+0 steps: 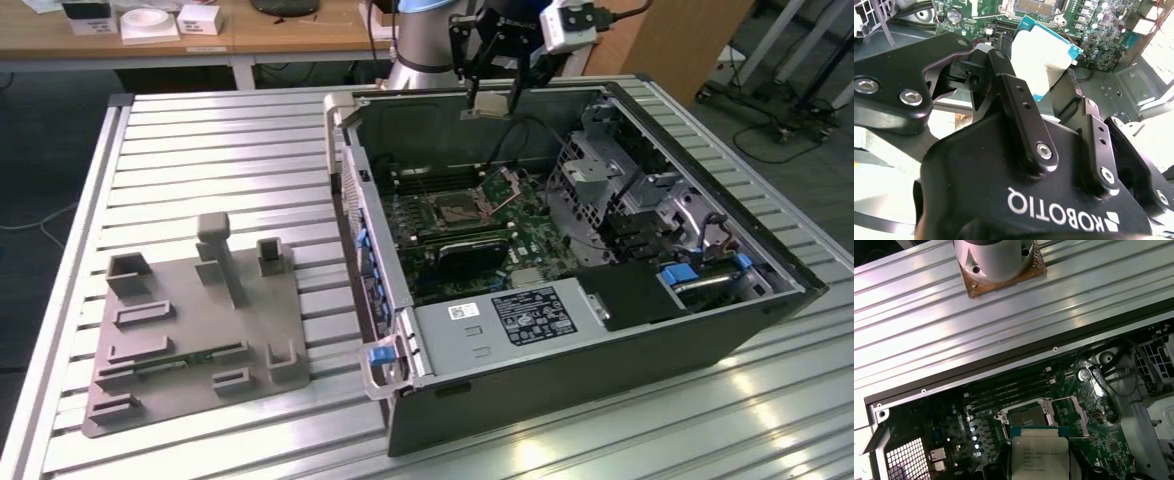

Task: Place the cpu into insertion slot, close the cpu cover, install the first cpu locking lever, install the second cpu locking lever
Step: 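Place the cpu into insertion slot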

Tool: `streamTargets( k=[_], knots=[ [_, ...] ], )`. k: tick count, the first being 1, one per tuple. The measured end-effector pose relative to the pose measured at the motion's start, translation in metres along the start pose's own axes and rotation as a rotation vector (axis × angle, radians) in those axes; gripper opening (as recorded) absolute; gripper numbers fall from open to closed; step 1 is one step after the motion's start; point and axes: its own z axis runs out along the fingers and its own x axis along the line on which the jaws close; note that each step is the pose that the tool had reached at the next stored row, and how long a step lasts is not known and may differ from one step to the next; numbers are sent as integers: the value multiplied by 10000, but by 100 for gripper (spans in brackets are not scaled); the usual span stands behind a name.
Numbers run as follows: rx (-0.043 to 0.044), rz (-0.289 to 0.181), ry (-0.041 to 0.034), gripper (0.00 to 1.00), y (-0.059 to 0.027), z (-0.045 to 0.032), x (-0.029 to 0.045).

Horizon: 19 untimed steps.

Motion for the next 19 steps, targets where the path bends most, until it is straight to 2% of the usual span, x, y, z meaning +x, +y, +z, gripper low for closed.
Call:
streamTargets(
  k=[8,19],
  knots=[
    [-6,279,-25,54,0,1,0],
    [-6,297,-27,54,0,1,0]
  ],
)
